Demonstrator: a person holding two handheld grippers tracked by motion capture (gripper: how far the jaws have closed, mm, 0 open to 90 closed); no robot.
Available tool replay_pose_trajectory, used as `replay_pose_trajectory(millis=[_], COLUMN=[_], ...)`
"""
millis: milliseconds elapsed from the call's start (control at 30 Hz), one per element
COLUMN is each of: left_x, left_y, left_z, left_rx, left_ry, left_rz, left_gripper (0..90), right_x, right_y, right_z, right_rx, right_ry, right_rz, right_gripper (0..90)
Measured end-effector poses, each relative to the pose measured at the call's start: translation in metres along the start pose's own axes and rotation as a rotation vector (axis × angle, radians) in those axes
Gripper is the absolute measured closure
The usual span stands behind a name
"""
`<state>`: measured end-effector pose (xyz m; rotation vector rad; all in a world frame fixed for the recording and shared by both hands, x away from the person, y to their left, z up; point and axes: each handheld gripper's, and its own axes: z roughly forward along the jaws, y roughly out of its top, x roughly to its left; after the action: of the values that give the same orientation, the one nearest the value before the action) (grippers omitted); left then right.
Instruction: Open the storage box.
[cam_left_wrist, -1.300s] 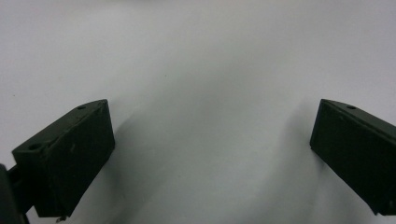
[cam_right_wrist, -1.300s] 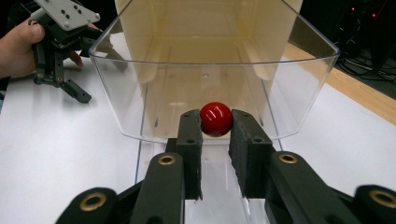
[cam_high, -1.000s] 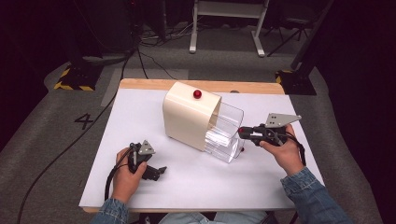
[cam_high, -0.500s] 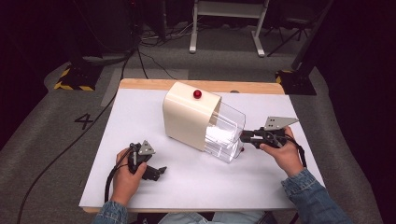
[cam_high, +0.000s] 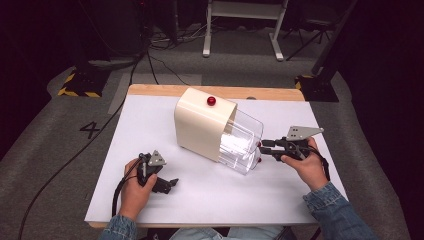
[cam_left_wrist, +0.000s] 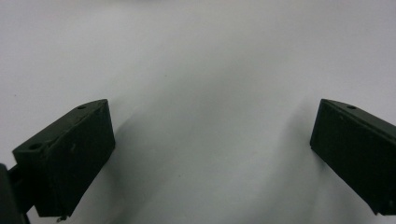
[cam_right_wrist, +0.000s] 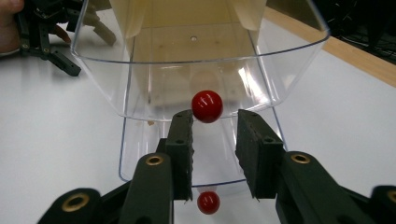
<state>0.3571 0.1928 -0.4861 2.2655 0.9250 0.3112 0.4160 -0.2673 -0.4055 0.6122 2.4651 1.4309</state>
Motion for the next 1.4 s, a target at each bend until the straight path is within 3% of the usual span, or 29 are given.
replay_pose_trajectory(millis=[233, 467, 767, 933, 1133, 1300, 1400], left_x=[0.000, 0.000, 0.000, 0.000, 0.000, 0.000, 0.000], left_y=[0.000, 0.000, 0.000, 0.000, 0.000, 0.000, 0.000], left_z=[0.000, 0.000, 0.000, 0.000, 0.000, 0.000, 0.000], left_rx=[0.002, 0.001, 0.000, 0.000, 0.002, 0.002, 0.002], left_ry=[-0.001, -0.002, 0.000, -0.001, 0.000, 0.000, 0.000], left_rz=[0.002, 0.000, 0.000, 0.000, 0.004, 0.004, 0.004], left_gripper=[0.0, 0.0, 0.0, 0.0, 0.0, 0.0, 0.0], right_x=[0.003, 0.005, 0.001, 0.000, -0.002, -0.006, -0.008], right_y=[0.003, -0.001, -0.018, -0.030, -0.050, -0.072, -0.084], right_z=[-0.022, -0.048, -0.080, -0.095, -0.104, -0.105, -0.105], right_rx=[-0.038, -0.085, -0.049, 0.002, 0.073, 0.121, 0.154], right_ry=[-0.026, -0.062, -0.134, -0.181, -0.230, -0.224, -0.242], right_rz=[0.022, 0.092, 0.126, 0.136, 0.164, 0.208, 0.211], right_gripper=[60.9, 47.8, 45.7, 43.9, 42.2, 40.4, 39.9])
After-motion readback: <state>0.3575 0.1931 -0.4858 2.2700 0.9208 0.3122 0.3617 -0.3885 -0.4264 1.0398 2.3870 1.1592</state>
